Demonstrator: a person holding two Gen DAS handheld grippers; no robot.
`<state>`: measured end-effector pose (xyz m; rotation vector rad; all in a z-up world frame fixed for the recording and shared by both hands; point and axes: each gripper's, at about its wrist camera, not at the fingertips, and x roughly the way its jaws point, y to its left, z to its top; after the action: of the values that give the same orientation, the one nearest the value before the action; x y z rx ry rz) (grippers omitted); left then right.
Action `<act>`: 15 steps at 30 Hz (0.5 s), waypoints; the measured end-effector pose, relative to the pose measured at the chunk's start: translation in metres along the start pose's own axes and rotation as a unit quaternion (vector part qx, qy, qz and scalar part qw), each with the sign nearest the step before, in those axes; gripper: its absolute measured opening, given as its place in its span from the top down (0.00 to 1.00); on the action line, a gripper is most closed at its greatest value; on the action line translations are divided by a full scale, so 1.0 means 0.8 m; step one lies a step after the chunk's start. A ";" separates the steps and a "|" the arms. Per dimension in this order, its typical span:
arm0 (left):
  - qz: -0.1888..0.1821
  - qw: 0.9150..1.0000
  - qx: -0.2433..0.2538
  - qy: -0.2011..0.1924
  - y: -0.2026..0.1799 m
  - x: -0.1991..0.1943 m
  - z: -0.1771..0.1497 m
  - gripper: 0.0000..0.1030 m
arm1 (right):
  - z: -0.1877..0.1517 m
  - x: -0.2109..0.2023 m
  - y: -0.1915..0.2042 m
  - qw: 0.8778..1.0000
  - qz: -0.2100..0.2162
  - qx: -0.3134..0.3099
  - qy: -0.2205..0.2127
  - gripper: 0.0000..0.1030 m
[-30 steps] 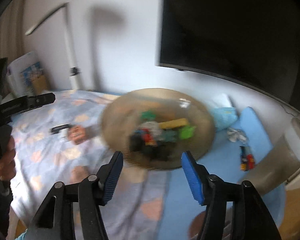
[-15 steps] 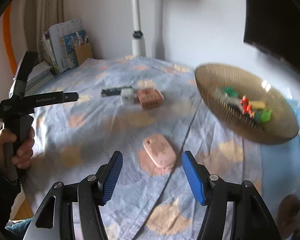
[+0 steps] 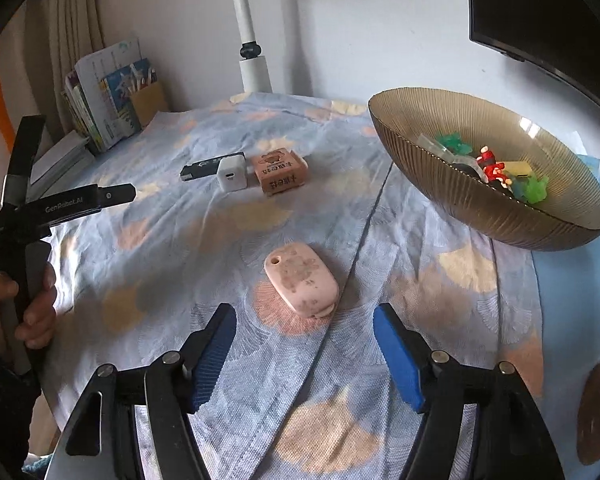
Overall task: Organize rigid objects
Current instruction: 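Move the left gripper to the white charger and the right to the pink block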
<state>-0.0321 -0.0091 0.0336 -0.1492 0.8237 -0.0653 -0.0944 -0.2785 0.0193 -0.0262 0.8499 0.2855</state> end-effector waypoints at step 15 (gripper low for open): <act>-0.102 0.985 0.116 0.076 -0.102 0.047 0.048 0.19 | 0.045 0.021 0.027 0.992 -0.033 -0.107 0.063 0.34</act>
<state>0.0216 -0.0899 0.0450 -0.0075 0.9448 -0.3679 -0.0629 -0.2487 0.0324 -0.2737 0.9383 0.3143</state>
